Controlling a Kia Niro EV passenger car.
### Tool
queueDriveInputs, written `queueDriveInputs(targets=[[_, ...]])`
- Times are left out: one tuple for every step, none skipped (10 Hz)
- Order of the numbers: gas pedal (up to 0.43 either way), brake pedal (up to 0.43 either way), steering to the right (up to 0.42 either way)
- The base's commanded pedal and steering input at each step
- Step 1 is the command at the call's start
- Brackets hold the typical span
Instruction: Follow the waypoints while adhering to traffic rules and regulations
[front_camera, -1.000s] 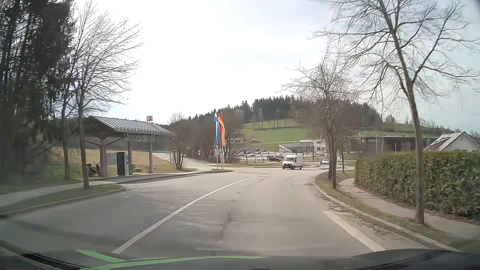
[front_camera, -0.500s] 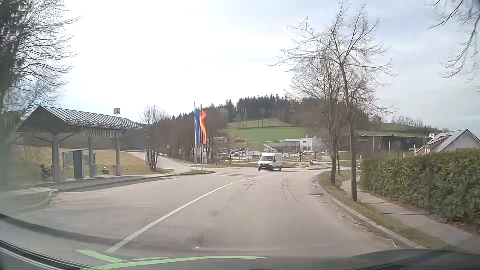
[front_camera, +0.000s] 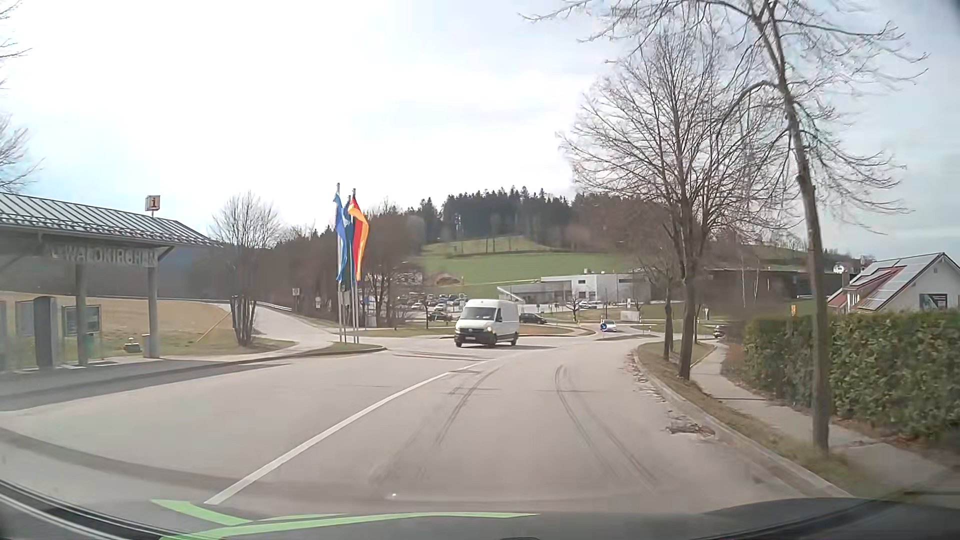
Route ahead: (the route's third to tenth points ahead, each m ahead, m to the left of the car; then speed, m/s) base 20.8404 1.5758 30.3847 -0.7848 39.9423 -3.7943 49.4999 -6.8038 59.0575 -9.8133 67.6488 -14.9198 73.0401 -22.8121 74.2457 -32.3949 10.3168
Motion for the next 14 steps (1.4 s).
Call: queueDriveInputs(targets=[[0.0,0.0,0.044],[0.0,0.0,0.045],[0.0,0.0,0.045],[0.0,0.0,0.045],[0.0,0.0,0.045],[0.0,0.0,0.044],[0.0,0.0,0.045],[0.0,0.0,0.045],[0.0,0.0,0.045],[0.0,0.0,0.045],[0.0,0.012,0.045],[0.0,0.024,0.045],[0.0,0.03,0.046],[0.0,0.037,0.046]])
